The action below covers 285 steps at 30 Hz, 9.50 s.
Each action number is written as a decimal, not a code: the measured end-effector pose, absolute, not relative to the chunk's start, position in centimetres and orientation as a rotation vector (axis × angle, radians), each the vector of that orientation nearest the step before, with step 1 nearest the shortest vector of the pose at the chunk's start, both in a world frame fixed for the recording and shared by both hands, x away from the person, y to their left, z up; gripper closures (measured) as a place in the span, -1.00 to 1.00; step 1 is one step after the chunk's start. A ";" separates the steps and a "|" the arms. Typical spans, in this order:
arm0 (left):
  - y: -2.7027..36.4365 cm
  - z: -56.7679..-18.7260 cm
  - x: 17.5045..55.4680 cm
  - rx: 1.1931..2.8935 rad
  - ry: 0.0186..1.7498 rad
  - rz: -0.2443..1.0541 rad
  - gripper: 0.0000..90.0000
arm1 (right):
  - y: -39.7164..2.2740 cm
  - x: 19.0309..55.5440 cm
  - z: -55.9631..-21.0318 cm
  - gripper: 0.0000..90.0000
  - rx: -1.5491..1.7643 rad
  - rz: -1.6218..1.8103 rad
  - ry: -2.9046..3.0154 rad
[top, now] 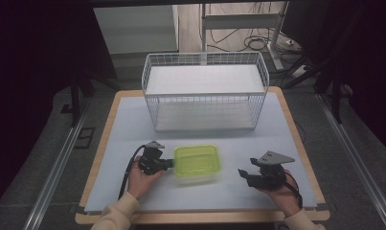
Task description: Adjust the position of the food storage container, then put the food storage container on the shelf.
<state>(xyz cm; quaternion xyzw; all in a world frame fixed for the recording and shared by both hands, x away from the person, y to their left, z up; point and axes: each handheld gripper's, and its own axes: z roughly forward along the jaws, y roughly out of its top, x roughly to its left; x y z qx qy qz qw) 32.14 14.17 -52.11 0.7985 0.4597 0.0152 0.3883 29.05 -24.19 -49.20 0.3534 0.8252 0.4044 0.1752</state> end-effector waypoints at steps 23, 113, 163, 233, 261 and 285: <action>18.1 -49.8 30.1 1.904 1.184 0.131 0.81 | -24.2 29.1 -49.1 -0.36 1.006 1.294 2.319; 15.7 -48.4 31.3 1.743 1.152 -0.205 0.80 | -20.1 34.7 -46.8 0.80 1.420 1.622 2.513; 15.5 -36.7 34.9 1.752 1.010 -0.044 0.80 | -20.2 36.5 -35.5 0.80 1.208 1.692 2.357; 15.4 -33.1 51.2 1.725 1.195 -0.083 -0.25 | -18.0 50.0 -32.0 0.16 1.405 1.490 2.171; 16.6 -38.3 32.9 1.789 0.964 0.210 -0.56 | -21.5 35.8 -37.3 -0.32 0.952 1.593 2.246; 16.3 -48.6 28.3 1.894 1.039 0.113 -0.52 | -22.6 30.4 -48.2 -0.51 0.959 1.458 2.329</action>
